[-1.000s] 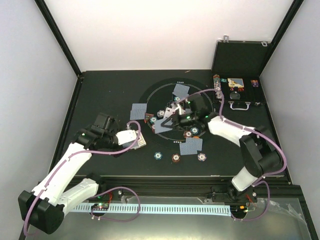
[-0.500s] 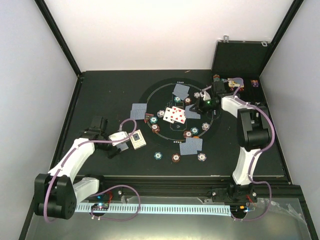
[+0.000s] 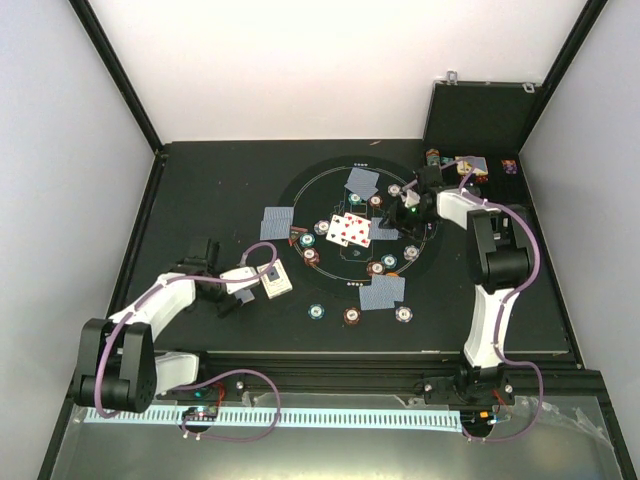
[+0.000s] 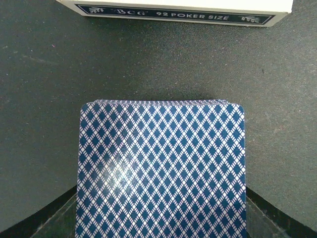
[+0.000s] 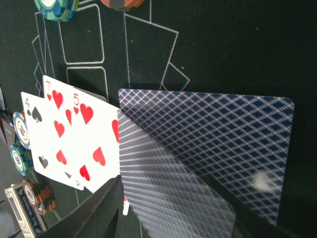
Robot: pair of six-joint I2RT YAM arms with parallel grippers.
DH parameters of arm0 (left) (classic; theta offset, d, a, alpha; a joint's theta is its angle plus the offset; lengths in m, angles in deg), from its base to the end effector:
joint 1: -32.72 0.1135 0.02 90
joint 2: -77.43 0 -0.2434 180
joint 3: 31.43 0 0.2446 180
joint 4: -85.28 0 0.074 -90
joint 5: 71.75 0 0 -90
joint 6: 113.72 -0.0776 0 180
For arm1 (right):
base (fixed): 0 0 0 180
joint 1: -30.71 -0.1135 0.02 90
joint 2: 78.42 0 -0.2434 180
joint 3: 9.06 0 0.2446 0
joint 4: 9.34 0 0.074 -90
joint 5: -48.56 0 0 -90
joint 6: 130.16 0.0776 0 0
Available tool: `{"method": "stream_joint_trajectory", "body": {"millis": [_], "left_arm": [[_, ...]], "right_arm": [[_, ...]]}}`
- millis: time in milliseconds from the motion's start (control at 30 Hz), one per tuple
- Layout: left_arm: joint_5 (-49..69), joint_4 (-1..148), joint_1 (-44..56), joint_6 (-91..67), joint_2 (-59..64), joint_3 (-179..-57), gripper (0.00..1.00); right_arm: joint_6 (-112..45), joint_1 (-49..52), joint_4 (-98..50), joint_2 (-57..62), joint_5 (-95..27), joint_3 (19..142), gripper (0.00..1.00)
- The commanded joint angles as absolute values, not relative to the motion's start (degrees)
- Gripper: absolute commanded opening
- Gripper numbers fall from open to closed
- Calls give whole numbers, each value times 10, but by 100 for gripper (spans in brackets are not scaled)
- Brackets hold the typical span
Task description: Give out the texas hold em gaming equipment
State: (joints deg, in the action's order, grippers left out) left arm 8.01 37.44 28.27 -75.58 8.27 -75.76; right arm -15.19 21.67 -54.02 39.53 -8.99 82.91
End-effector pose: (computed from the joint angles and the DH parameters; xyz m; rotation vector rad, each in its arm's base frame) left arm 0.1985 -0.0293 0.0947 1.3516 2.4447 -0.0580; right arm 0.3886 0.1040 0.0897 0.2542 2.8338 0.9324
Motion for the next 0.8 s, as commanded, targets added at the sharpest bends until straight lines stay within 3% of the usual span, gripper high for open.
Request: {"method": "stream_joint_trajectory", "body": {"millis": [0, 67, 233, 267, 300, 333, 367, 767], "left_arm": [[83, 387, 288, -749, 72, -775, 44], [82, 378, 289, -748, 75, -778, 54], [75, 360, 299, -750, 105, -779, 66], [71, 353, 301, -751, 112, -781, 70], [69, 348, 303, -750, 118, -783, 80], [69, 344, 305, -748, 124, -785, 95], [71, 340, 307, -746, 129, -788, 98], [-2, 160, 346, -754, 214, -941, 99]], "right_arm": [[-166, 215, -567, 357, -146, 840, 53], [-167, 215, -575, 340, -163, 841, 66], [-171, 215, -599, 295, -206, 845, 92], [-172, 215, -603, 285, -214, 845, 97], [-171, 215, -606, 274, -222, 845, 100], [-172, 215, -610, 258, -229, 845, 100], [-171, 215, -615, 245, -234, 845, 100], [-170, 215, -622, 36, -355, 794, 100]]}}
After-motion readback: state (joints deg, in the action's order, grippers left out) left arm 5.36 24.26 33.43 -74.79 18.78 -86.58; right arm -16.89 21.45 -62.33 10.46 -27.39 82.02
